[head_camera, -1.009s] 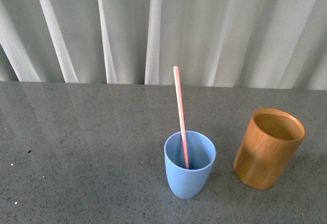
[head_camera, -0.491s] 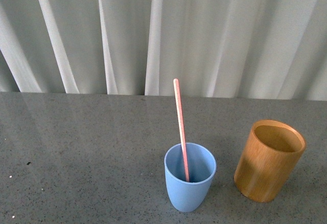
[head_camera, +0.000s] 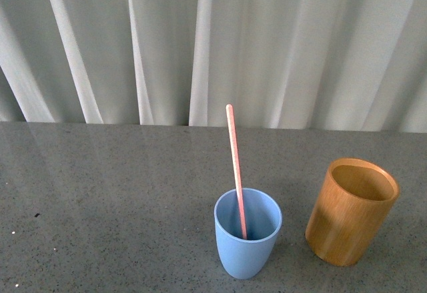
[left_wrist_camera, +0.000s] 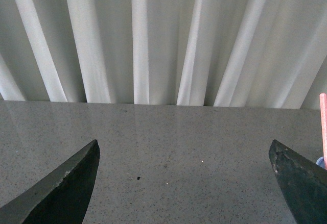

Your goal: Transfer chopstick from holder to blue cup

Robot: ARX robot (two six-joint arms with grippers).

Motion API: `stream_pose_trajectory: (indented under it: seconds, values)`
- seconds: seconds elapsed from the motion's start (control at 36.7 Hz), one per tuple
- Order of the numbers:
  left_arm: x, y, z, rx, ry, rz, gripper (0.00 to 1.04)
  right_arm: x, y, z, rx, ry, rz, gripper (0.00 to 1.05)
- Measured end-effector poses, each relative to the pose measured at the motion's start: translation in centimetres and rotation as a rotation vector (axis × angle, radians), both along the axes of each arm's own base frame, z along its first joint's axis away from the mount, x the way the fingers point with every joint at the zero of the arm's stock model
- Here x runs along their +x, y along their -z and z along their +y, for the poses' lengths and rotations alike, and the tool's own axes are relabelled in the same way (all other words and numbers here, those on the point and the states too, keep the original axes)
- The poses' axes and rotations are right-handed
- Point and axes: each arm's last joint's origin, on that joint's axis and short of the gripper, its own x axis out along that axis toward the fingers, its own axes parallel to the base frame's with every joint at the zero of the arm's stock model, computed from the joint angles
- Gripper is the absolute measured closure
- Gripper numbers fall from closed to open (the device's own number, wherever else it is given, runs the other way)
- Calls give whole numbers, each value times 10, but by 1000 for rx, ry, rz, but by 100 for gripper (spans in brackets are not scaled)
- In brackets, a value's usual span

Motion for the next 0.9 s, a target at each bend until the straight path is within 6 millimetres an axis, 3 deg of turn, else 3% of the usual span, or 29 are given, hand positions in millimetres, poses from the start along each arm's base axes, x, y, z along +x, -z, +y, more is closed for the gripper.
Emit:
stream_pose_trajectory:
  seconds: [0.9]
  values:
    - [0, 0, 0, 0, 0, 0, 7, -30, 2, 0, 1, 1, -1, 104]
